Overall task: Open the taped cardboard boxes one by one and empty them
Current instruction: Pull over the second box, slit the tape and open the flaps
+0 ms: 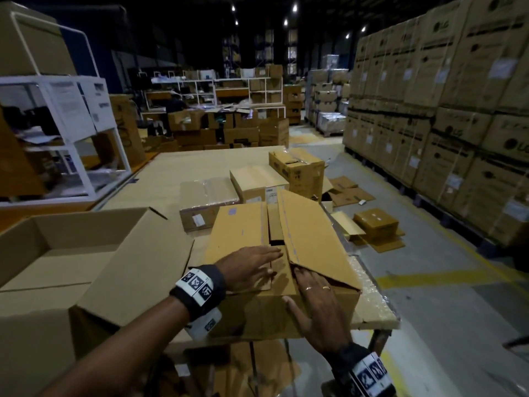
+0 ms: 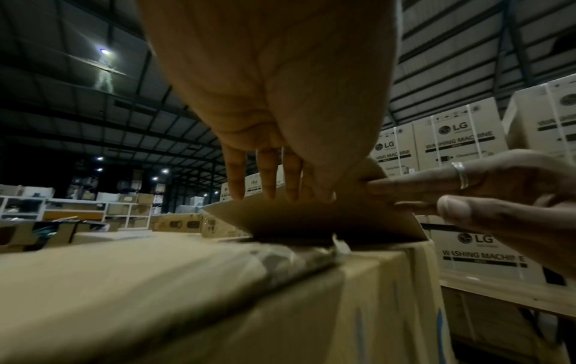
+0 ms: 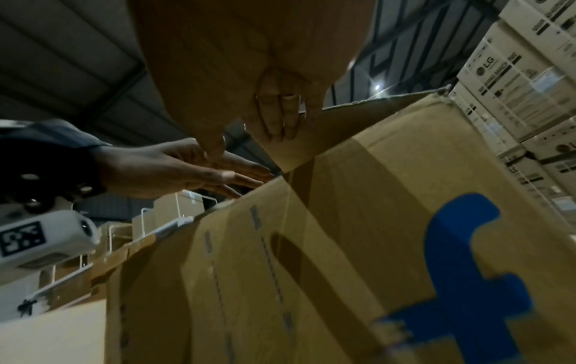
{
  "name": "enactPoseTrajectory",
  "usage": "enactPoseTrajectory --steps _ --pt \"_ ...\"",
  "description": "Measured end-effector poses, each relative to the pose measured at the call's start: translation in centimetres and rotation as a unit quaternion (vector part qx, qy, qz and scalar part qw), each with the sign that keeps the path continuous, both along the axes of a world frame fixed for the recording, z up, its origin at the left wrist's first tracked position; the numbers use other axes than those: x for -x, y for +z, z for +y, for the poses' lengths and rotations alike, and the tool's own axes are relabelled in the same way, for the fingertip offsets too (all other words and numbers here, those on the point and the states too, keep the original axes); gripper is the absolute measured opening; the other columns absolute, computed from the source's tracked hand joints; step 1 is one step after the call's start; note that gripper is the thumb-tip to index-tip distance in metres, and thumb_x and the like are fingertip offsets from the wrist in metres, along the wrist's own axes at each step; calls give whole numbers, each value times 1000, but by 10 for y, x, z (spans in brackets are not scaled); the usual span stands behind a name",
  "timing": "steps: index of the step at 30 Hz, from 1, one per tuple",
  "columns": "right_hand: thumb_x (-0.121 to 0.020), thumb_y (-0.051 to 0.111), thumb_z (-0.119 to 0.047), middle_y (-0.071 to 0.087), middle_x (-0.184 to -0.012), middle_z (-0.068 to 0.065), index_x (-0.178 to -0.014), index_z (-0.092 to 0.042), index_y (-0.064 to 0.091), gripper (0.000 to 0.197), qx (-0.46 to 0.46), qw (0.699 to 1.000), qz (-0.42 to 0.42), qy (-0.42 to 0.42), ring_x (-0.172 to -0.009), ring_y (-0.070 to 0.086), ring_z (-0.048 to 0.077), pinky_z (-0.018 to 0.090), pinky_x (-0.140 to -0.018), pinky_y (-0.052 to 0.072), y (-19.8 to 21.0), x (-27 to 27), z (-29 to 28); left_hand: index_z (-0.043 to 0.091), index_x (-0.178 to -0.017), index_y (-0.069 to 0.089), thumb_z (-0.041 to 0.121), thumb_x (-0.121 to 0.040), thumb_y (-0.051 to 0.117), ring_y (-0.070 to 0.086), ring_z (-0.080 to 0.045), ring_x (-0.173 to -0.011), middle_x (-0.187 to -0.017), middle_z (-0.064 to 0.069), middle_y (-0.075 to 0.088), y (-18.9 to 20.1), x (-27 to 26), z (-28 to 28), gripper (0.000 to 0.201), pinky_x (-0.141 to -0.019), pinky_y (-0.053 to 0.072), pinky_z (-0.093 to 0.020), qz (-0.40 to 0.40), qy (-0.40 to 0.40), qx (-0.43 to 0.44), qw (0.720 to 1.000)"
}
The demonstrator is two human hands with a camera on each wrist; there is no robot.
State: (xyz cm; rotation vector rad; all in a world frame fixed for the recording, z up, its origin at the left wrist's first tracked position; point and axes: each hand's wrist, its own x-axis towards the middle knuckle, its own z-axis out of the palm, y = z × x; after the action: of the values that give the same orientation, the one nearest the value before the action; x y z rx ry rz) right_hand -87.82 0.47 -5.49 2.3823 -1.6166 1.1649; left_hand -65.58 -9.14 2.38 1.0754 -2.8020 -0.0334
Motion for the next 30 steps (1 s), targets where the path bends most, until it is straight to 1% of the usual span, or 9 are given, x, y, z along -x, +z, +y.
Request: enactPoseTrajectory --steps 6,10,15,18,21,24,25,27,30 --pt "-98 50 -50 33 -161 -2 -156 -20 29 69 19 999 -37 -28 -146 33 13 30 -114 35 28 38 -29 11 -151 43 20 -104 50 38 -23 -143 -155 -8 44 45 57 -53 48 -119 32 -34 7 -101 76 992" --pt "-97 60 -37 25 -163 -5 -156 -18 30 69 30 995 -71 -59 -151 19 9 28 -116 27 31 70 -43 10 -151 41 21 -105 49 38 -24 -144 -155 -7 44 49 110 -98 48 -114 38 -44 -51 -176 59 981" --pt "-99 33 -49 23 -164 0 -157 -18 28 66 -44 985 -44 -159 -151 23 17 40 -117 34 4 101 -55 14 -152 42 14 -104 51 38 -25 -145 -157 -5 42 37 176 -133 49 -116 36 -41 -94 -216 -21 972" --pt "-95 42 -43 45 -153 10 -145 -9 48 61 -83 975 -52 -202 -140 45 23 39 -107 46 -18 104 -54 14 -150 45 13 -103 53 41 -28 -143 -155 -7 45 21 203 -153 48 -115 37 -44 -136 -202 -77 967" --pt "-94 40 -38 56 -144 5 -140 -14 55 54 -133 969 -70 -199 -131 55 19 30 -103 46 -17 94 -45 14 -145 53 16 -101 58 42 -28 -142 -147 -12 54 3 217 -168 44 -114 38 -46 -162 -199 -116 960" --pt "-86 38 -34 77 -91 0 -111 -18 62 37 -163 961 -123 -187 -77 73 12 21 -63 53 4 87 -34 15 -132 67 20 -96 68 39 -25 -144 -137 -14 62 -15 222 -183 36 -111 42 -47 -163 -219 -146 951" --pt "-89 37 -33 76 -81 -1 -105 -19 60 31 -158 962 -104 -197 -68 72 13 22 -59 52 4 86 -34 15 -128 70 20 -94 70 46 -26 -140 -133 -12 65 -20 222 -187 34 -108 45 -45 -148 -226 -151 951" --pt "-93 47 -35 75 -94 -1 -114 -22 60 29 -140 966 -67 -206 -81 72 12 20 -71 50 7 81 -37 18 -123 73 19 -92 73 63 -25 -122 -126 -6 70 -27 220 -196 32 -99 52 -41 -110 -250 -155 949" --pt "-96 59 -34 63 -130 -3 -136 -26 54 41 -236 946 -102 -199 -117 63 17 28 -99 47 14 75 -43 19 -122 74 18 -91 73 70 -24 -105 -118 -2 74 -36 216 -202 31 -92 54 -28 -68 -285 -133 947"
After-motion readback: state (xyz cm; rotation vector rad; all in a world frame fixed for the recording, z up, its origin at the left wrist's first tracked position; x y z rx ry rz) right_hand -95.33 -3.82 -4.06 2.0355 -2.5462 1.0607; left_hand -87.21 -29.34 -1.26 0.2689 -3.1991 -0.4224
